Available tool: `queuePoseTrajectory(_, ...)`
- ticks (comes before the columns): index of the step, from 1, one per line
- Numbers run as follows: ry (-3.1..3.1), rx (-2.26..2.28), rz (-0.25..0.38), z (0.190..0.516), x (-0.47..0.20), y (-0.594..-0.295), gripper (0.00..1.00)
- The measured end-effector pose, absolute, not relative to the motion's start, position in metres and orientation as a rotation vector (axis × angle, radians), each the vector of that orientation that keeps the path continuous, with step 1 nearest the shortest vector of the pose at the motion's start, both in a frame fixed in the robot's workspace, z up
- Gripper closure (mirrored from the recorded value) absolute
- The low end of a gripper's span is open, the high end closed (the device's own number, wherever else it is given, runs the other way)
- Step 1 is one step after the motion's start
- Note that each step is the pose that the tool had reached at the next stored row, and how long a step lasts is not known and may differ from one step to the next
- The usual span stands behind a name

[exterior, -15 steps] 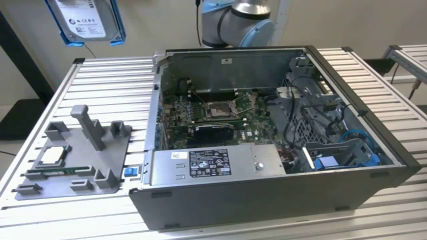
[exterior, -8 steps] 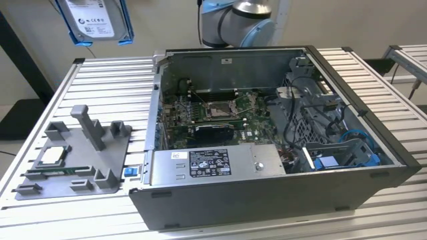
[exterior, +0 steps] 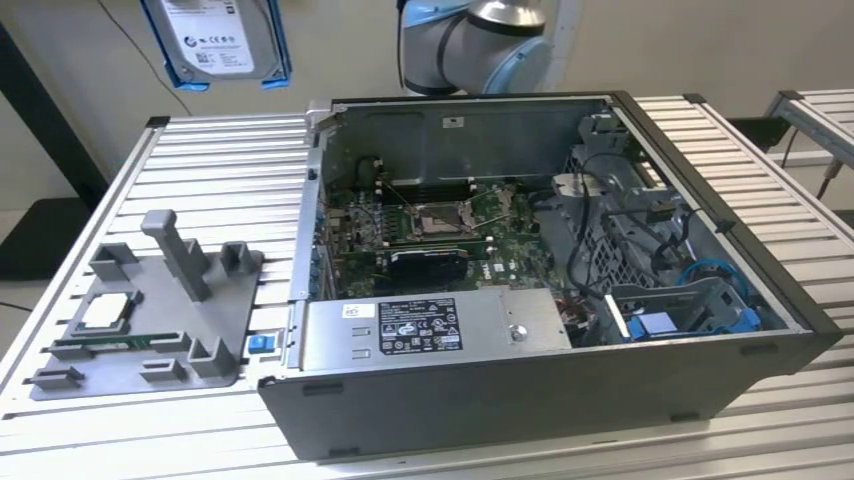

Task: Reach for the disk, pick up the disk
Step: 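Pick up the disk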

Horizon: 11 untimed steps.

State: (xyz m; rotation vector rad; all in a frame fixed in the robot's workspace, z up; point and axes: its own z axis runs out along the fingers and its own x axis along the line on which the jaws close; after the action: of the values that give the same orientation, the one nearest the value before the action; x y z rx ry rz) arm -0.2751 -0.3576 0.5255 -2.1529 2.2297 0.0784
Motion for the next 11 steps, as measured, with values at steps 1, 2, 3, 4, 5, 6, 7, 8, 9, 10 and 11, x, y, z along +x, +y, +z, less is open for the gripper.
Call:
queuePoseTrajectory(1, 2.23, -2.153, 0.078, 0.526, -0.272, -0.358, 1.0)
queuePoseTrajectory(2, 2.23, -2.153, 0.078, 0.525, -0.269, -0.358, 1.0)
queuePoseTrajectory(3, 2.23, -2.153, 0.078, 0.525, -0.266, -0.358, 1.0)
queuePoseTrajectory(4, 2.23, -2.153, 0.078, 0.526, -0.263, -0.358, 1.0)
queuePoseTrajectory(5, 2.23, -2.153, 0.078, 0.525, -0.26, -0.358, 1.0)
queuePoseTrajectory(6, 2.23, -2.153, 0.078, 0.526, -0.257, -0.358, 1.0)
queuePoseTrajectory(7, 2.23, -2.153, 0.078, 0.525, -0.254, -0.358, 1.0)
queuePoseTrajectory(8, 2.23, -2.153, 0.078, 0.525, -0.251, -0.358, 1.0)
queuePoseTrajectory(9, 2.23, -2.153, 0.078, 0.525, -0.249, -0.358, 1.0)
queuePoseTrajectory(10, 2.23, -2.153, 0.078, 0.525, -0.246, -0.358, 1.0)
queuePoseTrajectory(11, 2.23, -2.153, 0.078, 0.526, -0.243, -0.358, 1.0)
